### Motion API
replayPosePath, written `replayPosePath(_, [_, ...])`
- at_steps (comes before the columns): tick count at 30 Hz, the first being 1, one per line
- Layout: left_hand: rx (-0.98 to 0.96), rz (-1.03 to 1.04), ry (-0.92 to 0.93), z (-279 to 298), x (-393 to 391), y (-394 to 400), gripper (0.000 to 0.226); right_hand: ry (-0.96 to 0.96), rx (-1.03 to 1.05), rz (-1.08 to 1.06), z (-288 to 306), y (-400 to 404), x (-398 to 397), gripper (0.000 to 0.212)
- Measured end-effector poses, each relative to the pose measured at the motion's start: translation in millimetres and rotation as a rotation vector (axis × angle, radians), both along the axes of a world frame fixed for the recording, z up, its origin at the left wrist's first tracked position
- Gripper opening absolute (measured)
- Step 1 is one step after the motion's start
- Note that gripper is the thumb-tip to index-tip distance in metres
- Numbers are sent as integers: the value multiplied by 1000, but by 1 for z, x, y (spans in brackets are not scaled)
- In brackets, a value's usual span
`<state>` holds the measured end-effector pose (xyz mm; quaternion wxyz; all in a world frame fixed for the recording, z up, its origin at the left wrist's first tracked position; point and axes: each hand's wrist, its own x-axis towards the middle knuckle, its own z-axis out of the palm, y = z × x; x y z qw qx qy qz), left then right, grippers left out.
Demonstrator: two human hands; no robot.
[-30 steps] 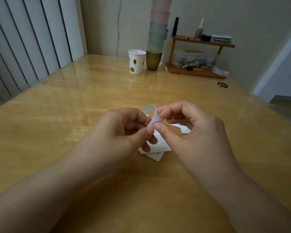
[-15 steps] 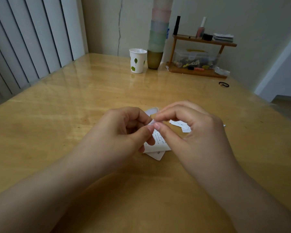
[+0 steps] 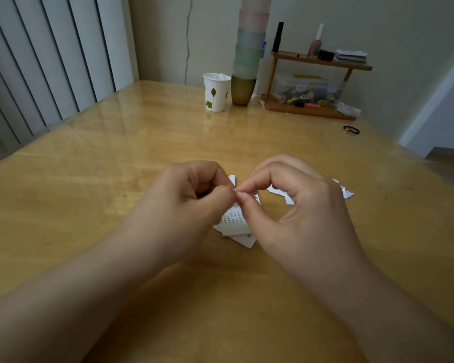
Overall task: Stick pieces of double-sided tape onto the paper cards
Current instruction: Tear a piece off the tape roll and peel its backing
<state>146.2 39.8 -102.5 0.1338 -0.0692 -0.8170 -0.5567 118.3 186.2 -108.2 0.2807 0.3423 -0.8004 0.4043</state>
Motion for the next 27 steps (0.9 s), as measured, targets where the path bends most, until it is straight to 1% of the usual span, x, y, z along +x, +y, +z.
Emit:
replayPosePath(1, [24,-4,-13,-1,-1,-1,24,28,11,5,0,0,0,5])
replayPosePath(3, [51,-17,-49,-4,-4,-3,22,62,25,9,0,0,-1,5])
replayPosePath(6, [63,-62,-92,-4,-6,-4,23,37,33,7,0,1,-4,4])
replayPosePath(8, [46,-75,-92,-3,-6,-3,27,36,56,11,0,2,-5,4])
replayPosePath(10, [35,-71,-84,-2,-5,-4,23,68,82,21,0,3,-5,4])
replayPosePath(15, [75,-97,-93,-3,-4,-4,30,108,155,73,5,9,-8,5])
replayPosePath(17, [125,-83,-109,-1,-6,-6,24,99,191,102,6,9,-7,8])
replayPosePath(18, [191,-68,-112,0,-8,-8,21,86,204,121,6,9,-6,8])
replayPosePath(20, [328,-28,-112,4,-11,-12,22,-1,176,160,8,8,-1,7])
replayPosePath(21, [356,-19,-107,5,-11,-13,23,-88,131,182,9,8,1,5])
replayPosePath(24, [372,-18,-82,5,-11,-11,13,-361,-40,238,13,10,2,7])
replayPosePath(27, [394,-44,-90,3,-9,-12,14,-602,-256,282,15,14,-3,20])
